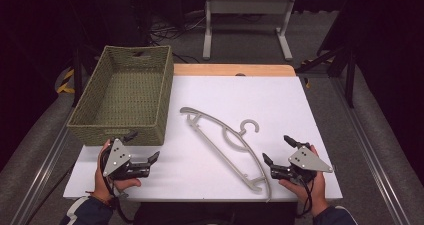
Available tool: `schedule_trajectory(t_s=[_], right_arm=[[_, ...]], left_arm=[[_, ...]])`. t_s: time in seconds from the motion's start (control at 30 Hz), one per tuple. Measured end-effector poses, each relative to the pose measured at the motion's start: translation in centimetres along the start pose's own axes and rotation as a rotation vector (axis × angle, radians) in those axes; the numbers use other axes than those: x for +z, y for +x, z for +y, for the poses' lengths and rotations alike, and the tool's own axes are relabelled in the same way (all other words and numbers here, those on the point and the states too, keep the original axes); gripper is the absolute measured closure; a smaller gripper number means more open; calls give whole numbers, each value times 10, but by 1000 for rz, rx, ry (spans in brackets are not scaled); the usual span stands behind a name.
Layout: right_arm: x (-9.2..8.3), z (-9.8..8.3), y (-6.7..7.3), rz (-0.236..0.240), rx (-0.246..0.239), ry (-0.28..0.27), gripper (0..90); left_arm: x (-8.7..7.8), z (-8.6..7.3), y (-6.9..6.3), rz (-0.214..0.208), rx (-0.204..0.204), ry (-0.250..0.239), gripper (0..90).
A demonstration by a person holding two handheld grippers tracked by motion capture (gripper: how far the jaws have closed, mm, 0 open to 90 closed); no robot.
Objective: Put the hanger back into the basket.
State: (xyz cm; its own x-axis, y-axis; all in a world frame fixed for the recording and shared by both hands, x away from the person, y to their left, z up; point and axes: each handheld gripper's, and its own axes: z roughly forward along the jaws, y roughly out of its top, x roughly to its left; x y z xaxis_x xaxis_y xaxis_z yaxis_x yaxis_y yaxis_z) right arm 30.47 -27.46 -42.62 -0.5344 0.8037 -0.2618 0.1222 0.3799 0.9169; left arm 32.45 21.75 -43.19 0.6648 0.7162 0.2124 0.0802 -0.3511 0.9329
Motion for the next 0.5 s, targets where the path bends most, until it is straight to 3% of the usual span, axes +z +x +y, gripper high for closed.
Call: schedule_trajectory(t_s=[0.13, 0.27, 0.43, 0.5], right_arm=[[2, 1, -2, 17, 21, 11, 140], [4, 1, -5, 25, 46, 32, 141], [13, 4, -11, 76, 109, 109, 181], [18, 6, -11, 99, 106, 146, 182]], left_arm=[[-1, -1, -2, -13, 14, 10, 83], [1, -2, -4, -42, 3, 15, 82], [3, -4, -5, -47, 7, 31, 77], [2, -5, -7, -45, 2, 32, 74]])
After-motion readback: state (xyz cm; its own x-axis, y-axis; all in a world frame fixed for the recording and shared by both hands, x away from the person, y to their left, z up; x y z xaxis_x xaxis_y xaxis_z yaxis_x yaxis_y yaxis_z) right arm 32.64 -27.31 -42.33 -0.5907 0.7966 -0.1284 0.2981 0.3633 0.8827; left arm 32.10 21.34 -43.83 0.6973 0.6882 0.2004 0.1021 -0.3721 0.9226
